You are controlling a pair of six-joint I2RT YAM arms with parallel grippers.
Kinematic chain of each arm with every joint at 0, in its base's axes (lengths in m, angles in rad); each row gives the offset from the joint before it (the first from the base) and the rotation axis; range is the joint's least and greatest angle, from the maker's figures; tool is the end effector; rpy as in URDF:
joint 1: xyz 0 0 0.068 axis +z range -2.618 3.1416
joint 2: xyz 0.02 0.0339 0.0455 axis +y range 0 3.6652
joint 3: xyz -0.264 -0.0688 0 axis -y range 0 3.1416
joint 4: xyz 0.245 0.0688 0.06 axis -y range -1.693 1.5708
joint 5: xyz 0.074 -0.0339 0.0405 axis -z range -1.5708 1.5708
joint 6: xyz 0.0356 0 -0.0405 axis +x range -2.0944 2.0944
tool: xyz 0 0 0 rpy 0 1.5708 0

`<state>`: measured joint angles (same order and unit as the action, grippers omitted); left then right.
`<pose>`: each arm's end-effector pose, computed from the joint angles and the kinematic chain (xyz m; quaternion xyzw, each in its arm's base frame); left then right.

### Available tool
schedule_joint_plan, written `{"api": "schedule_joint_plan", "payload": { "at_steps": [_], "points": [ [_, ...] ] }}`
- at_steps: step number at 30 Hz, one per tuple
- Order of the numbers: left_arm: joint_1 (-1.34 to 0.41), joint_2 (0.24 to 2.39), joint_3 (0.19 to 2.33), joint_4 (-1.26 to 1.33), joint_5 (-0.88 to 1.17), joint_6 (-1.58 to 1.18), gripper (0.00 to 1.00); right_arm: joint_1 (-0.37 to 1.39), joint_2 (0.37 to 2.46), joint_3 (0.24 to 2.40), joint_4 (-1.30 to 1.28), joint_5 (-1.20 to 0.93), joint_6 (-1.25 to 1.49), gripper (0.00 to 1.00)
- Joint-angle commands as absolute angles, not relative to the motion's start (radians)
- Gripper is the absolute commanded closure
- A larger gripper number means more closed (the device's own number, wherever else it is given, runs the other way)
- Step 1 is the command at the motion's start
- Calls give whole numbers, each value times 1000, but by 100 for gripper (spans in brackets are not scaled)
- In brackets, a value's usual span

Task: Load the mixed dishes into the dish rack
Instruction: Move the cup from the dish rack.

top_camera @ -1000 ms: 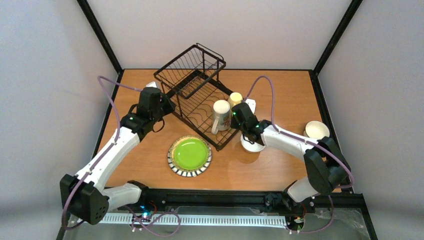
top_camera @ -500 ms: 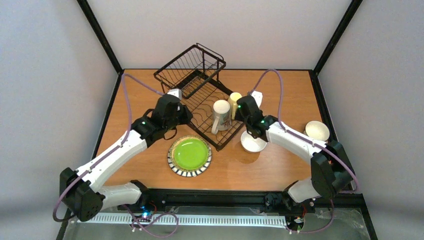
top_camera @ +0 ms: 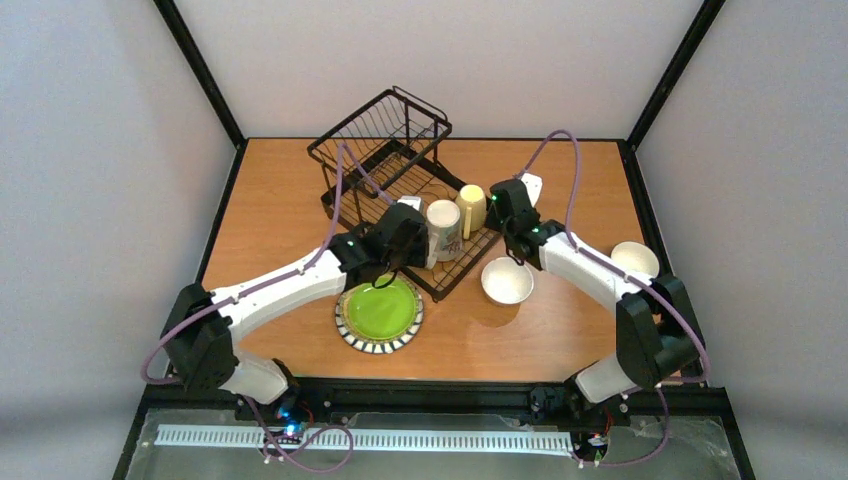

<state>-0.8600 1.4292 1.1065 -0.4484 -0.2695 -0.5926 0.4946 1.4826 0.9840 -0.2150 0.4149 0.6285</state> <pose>0.2106 -0.2301 0.2786 0.0698 0.9116 -0.1637 0.3706 0.2895 0.1398 0.2422 0.1450 0.8823 0.0580 0.4440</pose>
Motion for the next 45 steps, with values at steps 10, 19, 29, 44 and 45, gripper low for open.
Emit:
{"api": "schedule_joint_plan", "payload": {
  "at_steps": [10, 19, 29, 44, 45],
  "points": [
    [-865, 1512, 1160, -380, -262, -533, 30, 467, 1566, 1053, -210, 367, 594, 27],
    [-865, 1552, 1131, -296, -282, -467, 29, 456, 1566, 1065, -207, 356, 586, 27],
    [-865, 1643, 1155, -289, -319, -442, 29, 449, 1562, 1063, -204, 356, 586, 26],
    [-865, 1720, 1171, -235, -361, -450, 30, 443, 1562, 1047, -198, 350, 591, 26],
    [-865, 1723, 1172, -233, -361, -453, 30, 443, 1561, 1045, -195, 350, 591, 26]
  ]
}}
